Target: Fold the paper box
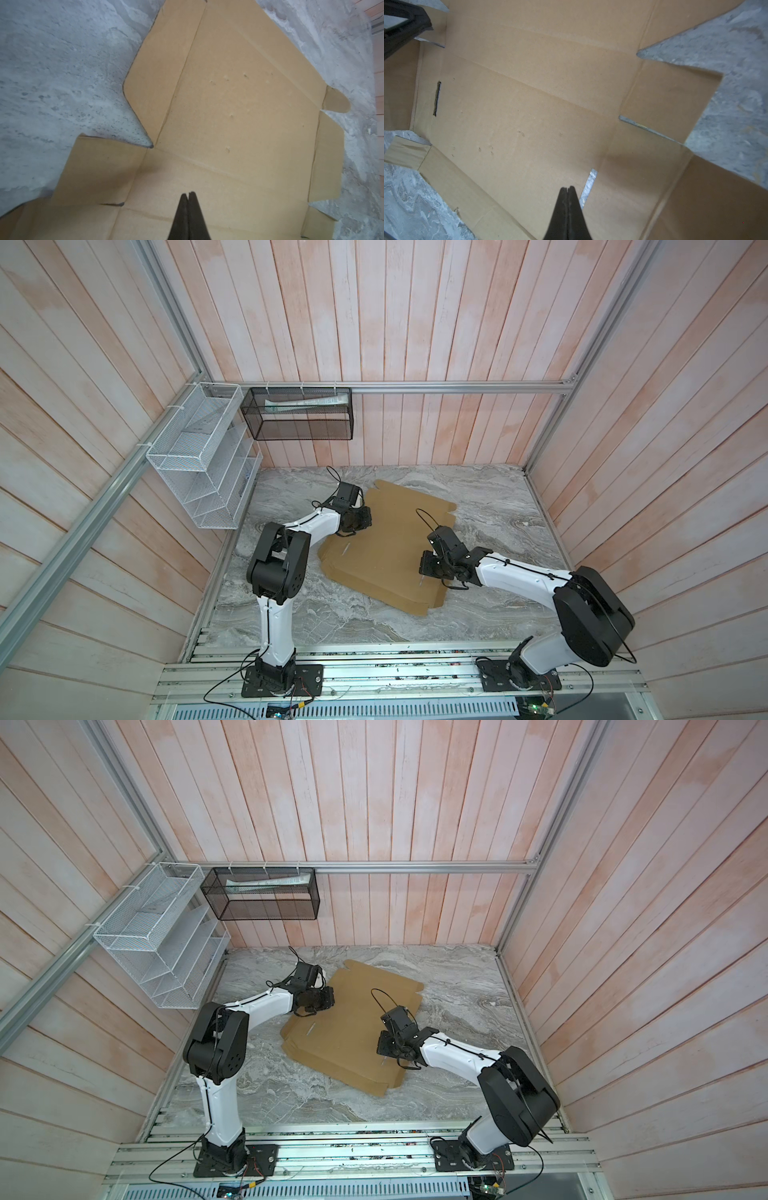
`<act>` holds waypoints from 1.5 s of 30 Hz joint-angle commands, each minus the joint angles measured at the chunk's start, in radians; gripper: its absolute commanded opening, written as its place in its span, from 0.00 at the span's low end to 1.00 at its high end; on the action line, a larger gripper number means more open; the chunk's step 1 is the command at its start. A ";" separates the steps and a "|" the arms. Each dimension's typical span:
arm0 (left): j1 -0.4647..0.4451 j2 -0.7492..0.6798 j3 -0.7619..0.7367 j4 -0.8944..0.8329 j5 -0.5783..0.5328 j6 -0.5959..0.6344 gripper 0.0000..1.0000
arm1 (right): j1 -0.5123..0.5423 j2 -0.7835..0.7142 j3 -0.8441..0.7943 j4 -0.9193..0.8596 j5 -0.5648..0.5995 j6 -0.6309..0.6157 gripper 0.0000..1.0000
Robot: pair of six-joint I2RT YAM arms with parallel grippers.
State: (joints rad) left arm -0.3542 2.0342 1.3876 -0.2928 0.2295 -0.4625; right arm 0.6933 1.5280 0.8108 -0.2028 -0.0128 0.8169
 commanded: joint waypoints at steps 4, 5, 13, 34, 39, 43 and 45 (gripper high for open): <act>0.000 0.037 0.034 0.001 -0.025 0.027 0.00 | 0.006 0.051 -0.015 0.032 -0.010 0.033 0.00; 0.000 0.040 0.034 0.001 -0.026 0.026 0.00 | 0.006 0.056 -0.013 0.032 -0.010 0.033 0.00; 0.006 0.060 0.030 0.006 -0.027 0.025 0.00 | 0.006 0.075 -0.033 0.043 -0.005 0.046 0.00; 0.029 0.051 -0.041 0.040 -0.024 0.011 0.00 | 0.002 -0.021 -0.072 -0.055 0.063 0.065 0.00; 0.034 0.042 -0.063 0.044 -0.026 0.011 0.00 | -0.008 -0.028 -0.104 -0.053 0.069 0.077 0.00; 0.038 0.027 -0.086 0.046 -0.033 0.009 0.00 | -0.030 -0.019 -0.126 -0.039 0.069 0.071 0.00; 0.040 0.018 -0.101 0.047 -0.037 0.008 0.00 | -0.044 -0.015 -0.132 -0.031 0.067 0.060 0.00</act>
State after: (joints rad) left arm -0.3260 2.0666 1.3270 -0.2127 0.2207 -0.4561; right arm 0.6716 1.5116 0.7029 -0.2188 0.0284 0.8825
